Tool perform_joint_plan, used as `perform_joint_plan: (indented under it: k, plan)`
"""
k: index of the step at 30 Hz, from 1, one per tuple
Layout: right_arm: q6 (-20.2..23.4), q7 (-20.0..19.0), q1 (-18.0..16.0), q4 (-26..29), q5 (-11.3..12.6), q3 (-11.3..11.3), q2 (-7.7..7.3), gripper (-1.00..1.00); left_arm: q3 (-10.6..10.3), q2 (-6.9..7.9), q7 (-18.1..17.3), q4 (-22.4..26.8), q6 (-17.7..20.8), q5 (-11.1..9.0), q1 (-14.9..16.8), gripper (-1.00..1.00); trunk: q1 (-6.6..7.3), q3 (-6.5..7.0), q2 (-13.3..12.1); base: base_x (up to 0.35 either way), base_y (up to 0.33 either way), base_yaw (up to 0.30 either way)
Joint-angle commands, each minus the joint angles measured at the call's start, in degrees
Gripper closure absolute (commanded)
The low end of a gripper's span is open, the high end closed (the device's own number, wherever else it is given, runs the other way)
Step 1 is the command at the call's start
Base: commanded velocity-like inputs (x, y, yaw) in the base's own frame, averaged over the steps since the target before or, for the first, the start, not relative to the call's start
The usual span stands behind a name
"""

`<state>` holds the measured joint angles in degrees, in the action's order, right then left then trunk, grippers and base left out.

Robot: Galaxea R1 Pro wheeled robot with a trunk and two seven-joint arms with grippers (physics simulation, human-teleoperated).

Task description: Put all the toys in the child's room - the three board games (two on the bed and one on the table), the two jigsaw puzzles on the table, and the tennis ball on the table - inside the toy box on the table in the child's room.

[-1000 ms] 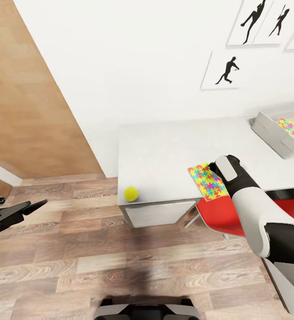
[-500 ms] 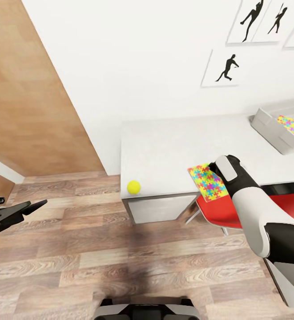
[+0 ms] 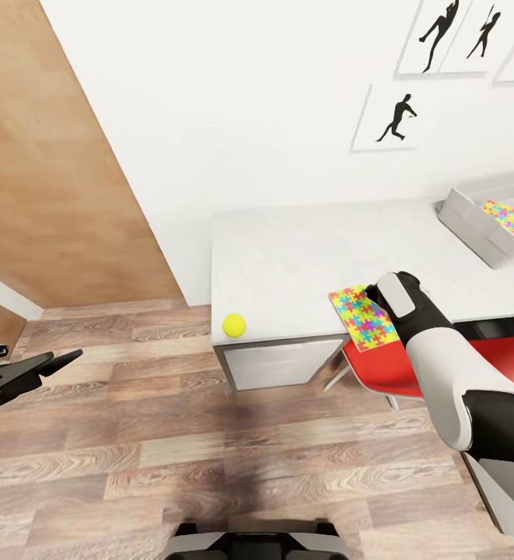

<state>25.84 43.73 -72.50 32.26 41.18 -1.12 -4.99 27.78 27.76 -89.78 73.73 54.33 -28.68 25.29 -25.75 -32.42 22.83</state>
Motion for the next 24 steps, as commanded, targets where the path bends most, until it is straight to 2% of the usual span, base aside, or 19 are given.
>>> perform_joint_plan:
  k: [1,12,24]
  plan:
    - [0.33,0.30,0.02,0.09,0.30,-0.11,-0.03,-1.00,0.00,0.02,-0.23,0.01,0.61,0.04,0.03,-1.00,-0.03,-0.08,0.09,-0.003,0.000,0.000]
    - [0.34,0.30,0.08,0.15,0.30,-0.29,-0.10,-1.00,0.00,0.02,-0.23,0.01,0.60,0.03,0.03,-1.00,-0.03,-0.04,0.09,0.000,0.000,-0.003]
    - [0.35,0.30,0.08,0.17,0.37,-0.37,-0.08,-1.00,0.00,0.01,-0.23,0.01,0.60,0.09,0.03,-1.00,-0.03,0.90,0.09,0.000,0.000,-0.062]
